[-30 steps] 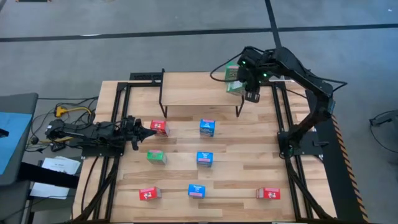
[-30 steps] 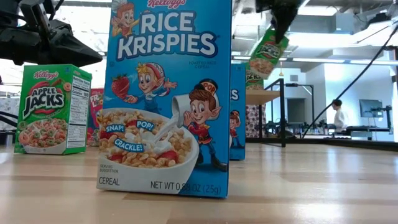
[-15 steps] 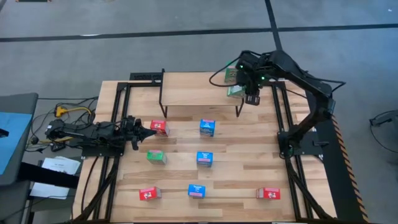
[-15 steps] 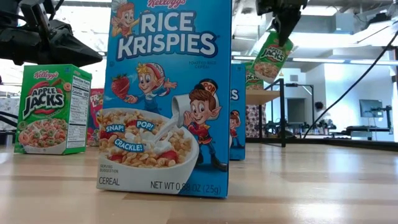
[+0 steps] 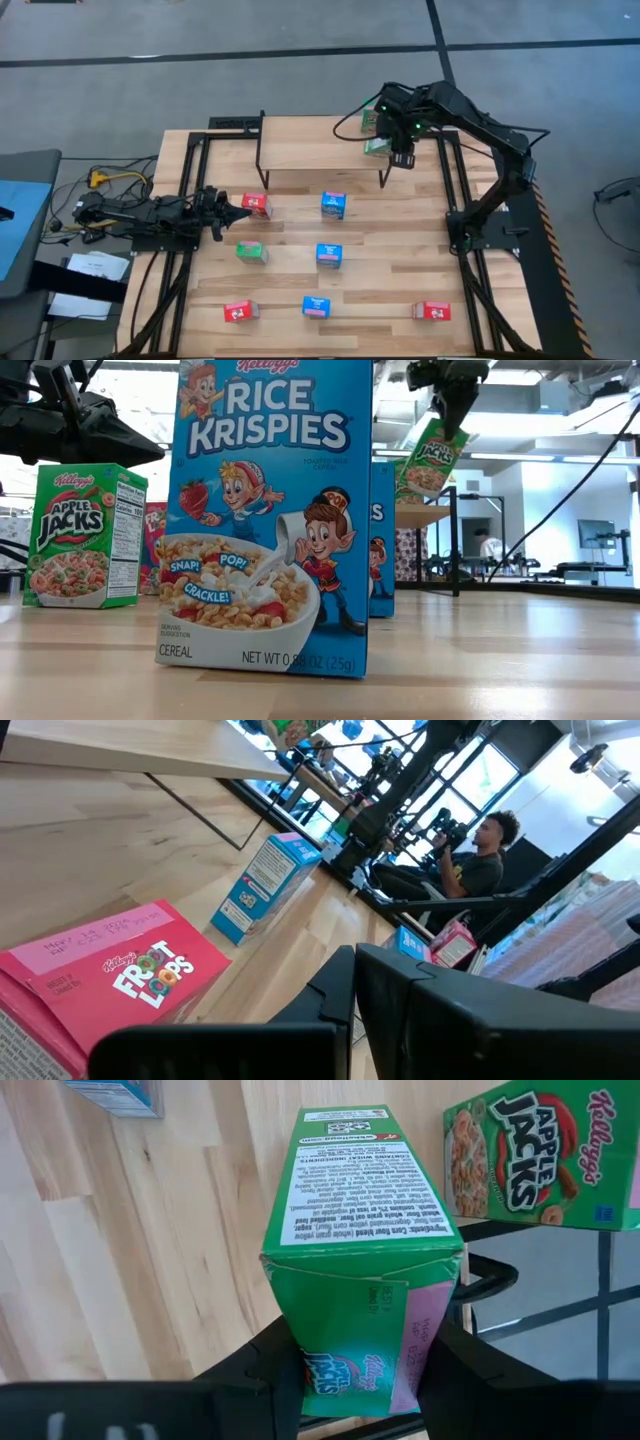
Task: Stack cereal on shelf
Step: Put the right green cereal box on the shelf aligned with the other green cereal box
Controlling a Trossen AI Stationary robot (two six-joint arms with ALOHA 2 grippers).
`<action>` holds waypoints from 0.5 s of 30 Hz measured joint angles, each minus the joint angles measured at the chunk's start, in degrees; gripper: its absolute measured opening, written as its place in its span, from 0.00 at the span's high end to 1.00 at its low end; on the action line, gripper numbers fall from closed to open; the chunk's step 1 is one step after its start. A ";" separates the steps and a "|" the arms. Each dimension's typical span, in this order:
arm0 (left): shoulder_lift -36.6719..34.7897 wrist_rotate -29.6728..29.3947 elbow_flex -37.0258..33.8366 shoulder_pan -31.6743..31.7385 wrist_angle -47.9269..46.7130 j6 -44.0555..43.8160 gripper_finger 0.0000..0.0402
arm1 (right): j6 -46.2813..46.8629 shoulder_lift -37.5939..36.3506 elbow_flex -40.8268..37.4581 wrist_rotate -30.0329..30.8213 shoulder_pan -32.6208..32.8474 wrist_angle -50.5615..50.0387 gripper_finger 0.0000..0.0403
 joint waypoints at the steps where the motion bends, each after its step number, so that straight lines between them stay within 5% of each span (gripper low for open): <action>1: 0.02 -0.01 -0.01 0.00 0.00 0.00 1.00 | 0.00 0.00 0.00 0.01 0.00 0.09 0.57; 15: 0.02 0.00 -0.02 0.00 0.00 -0.01 1.00 | -1.53 4.24 0.28 4.13 -0.20 -0.10 0.57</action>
